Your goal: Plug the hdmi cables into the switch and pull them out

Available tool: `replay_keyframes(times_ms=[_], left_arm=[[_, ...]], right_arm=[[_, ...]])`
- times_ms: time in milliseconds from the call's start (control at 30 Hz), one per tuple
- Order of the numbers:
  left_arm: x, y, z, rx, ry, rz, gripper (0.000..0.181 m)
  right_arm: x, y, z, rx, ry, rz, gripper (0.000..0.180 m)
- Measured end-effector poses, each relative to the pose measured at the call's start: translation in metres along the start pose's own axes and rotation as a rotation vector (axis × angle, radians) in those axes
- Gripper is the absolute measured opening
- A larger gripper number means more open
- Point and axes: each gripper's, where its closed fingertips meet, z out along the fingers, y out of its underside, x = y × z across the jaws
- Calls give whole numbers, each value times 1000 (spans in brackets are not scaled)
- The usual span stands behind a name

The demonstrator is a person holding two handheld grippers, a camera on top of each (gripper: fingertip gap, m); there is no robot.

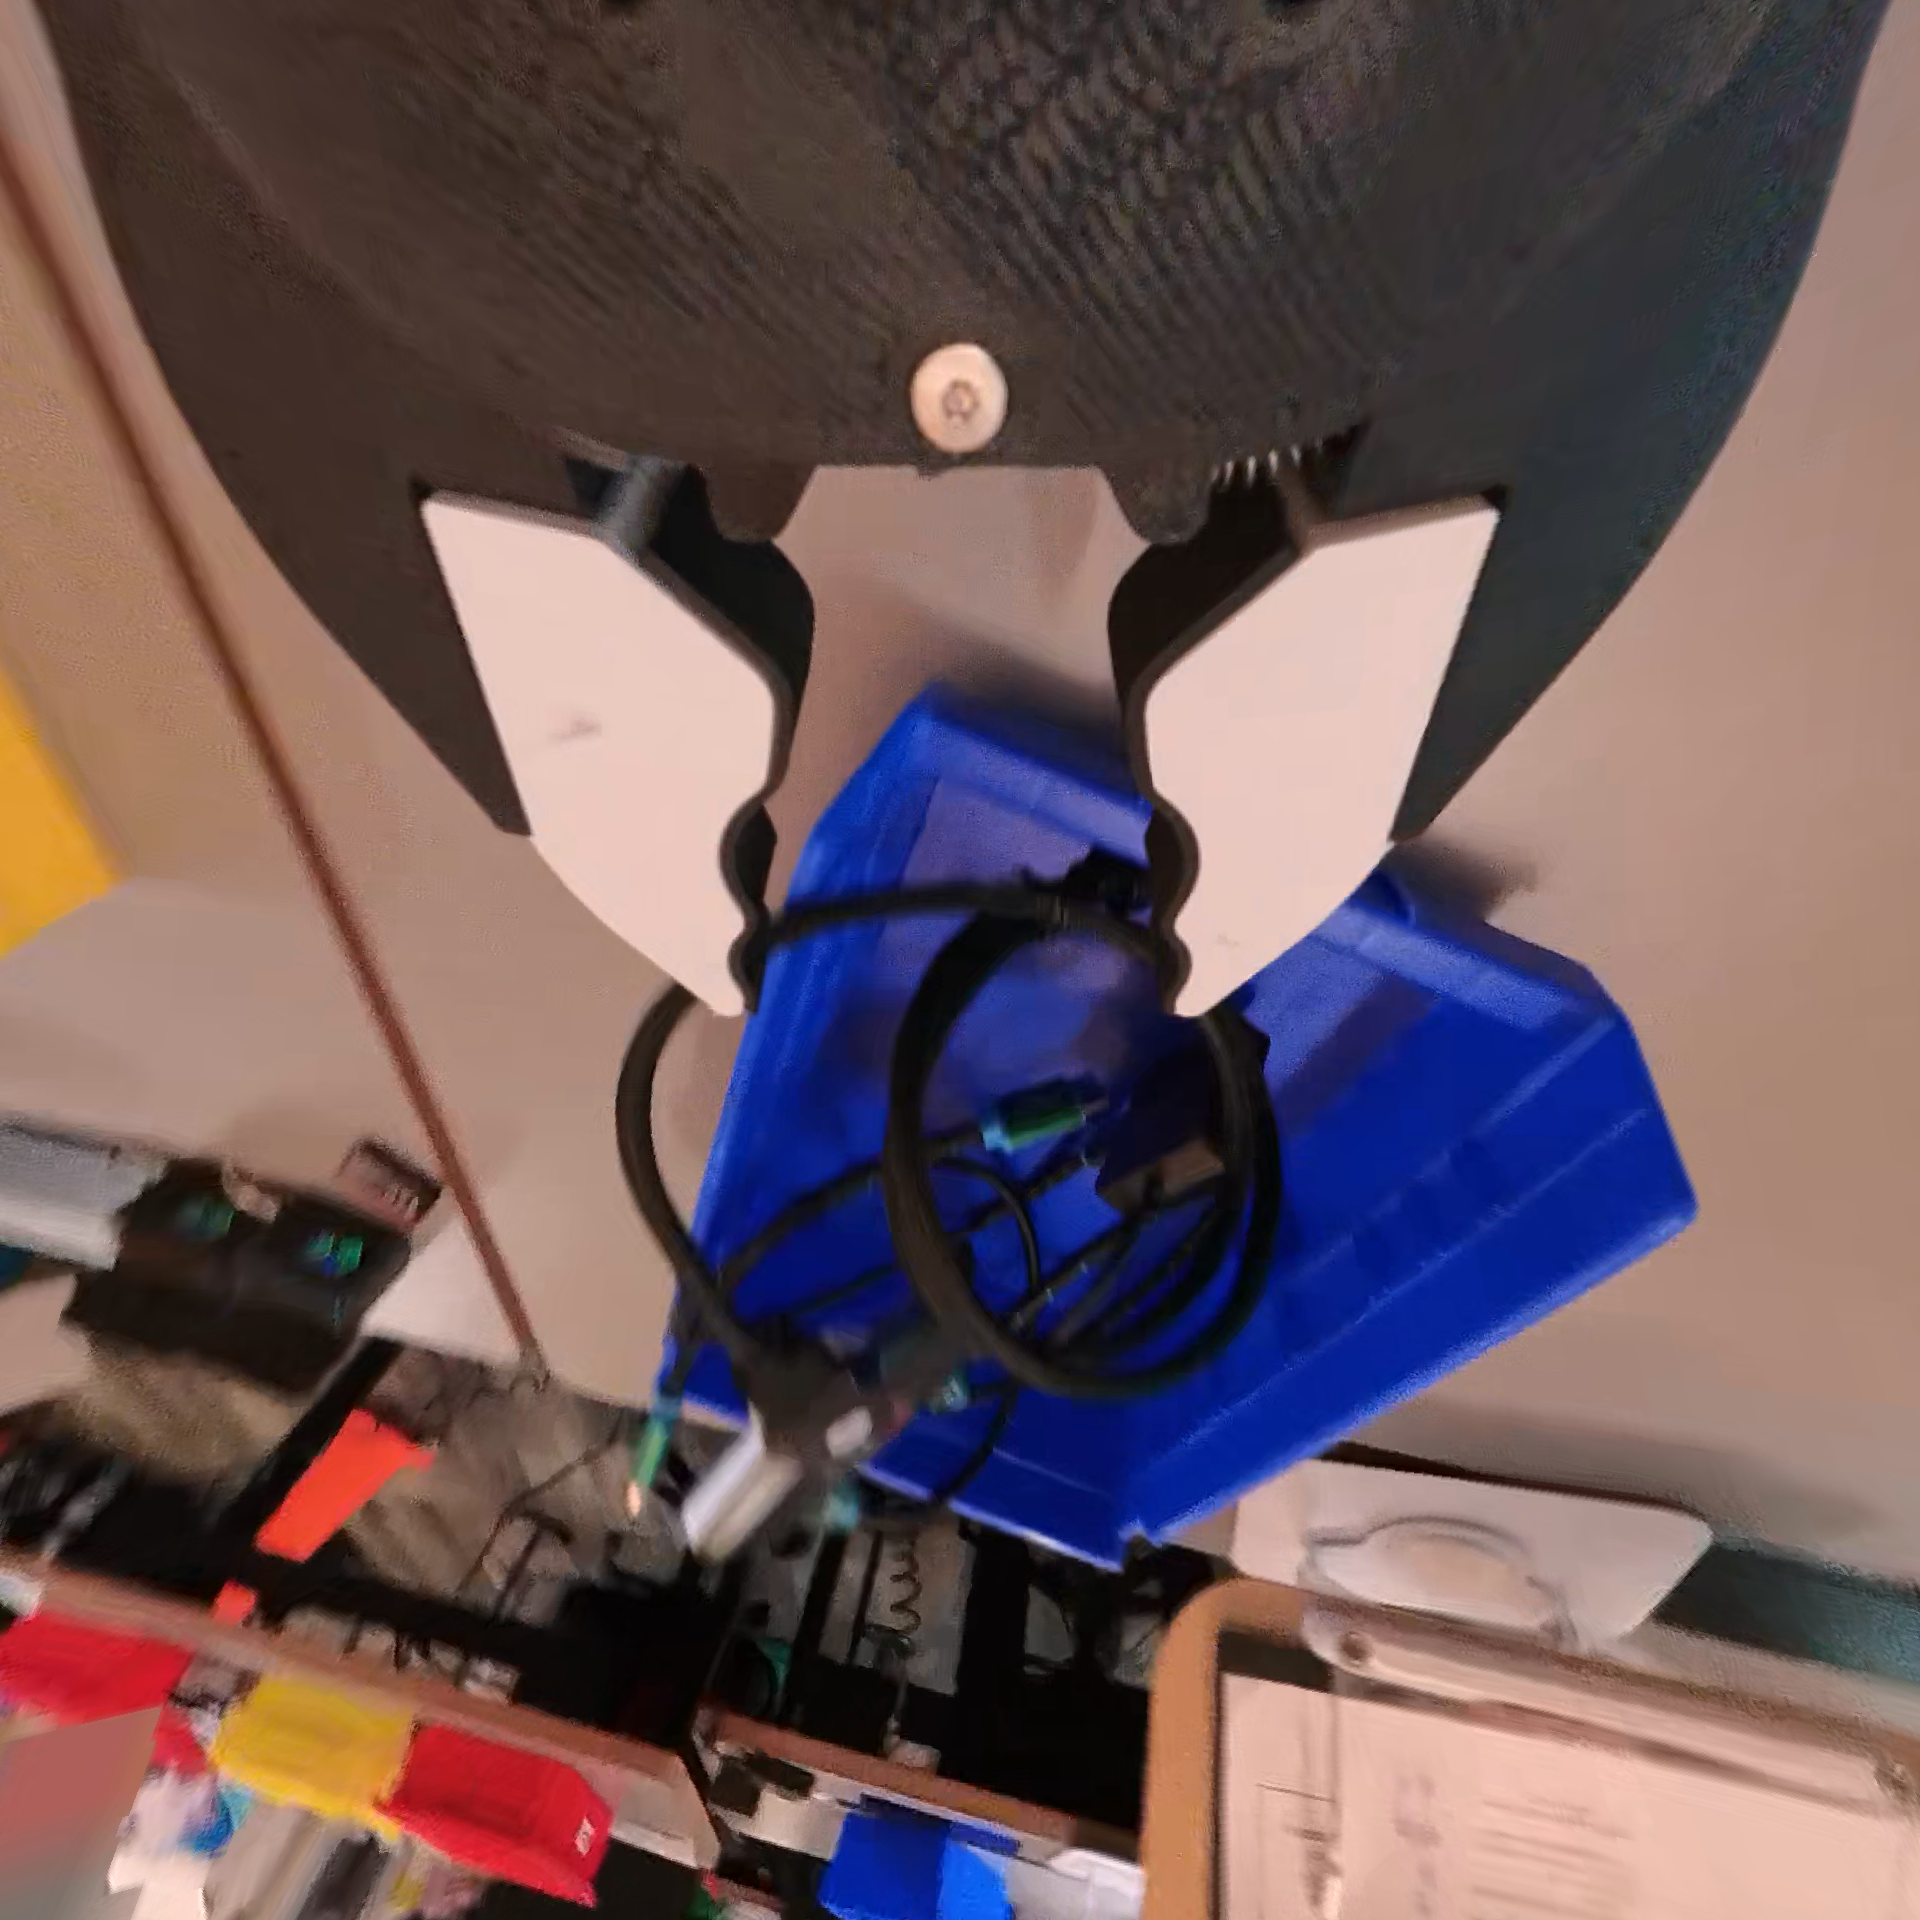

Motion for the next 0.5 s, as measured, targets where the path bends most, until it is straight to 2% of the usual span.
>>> replay_keyframes(times_ms=[33,133,200,233,300,367,433,500], left_arm=[[0,-5,7,10,-41,14,63],[5,-28,38,45,-131,79,67],[13,-51,68,82,-145,101,70],[17,-65,83,118,-157,78,74],[27,-96,112,195,-154,23,87],[28,-119,140,232,-171,-7,90],[24,-128,168,208,-193,-41,93],[15,-117,193,88,-237,-51,90]], right_arm=[[3,16,-2,-4,23,57,72],[18,58,0,-46,136,117,78],[24,72,2,-122,167,91,93],[33,75,2,-133,213,98,99],[37,74,4,-114,227,117,96],[35,76,6,-126,213,112,98],[37,76,5,-128,226,98,98],[34,75,5,-126,214,98,98]])
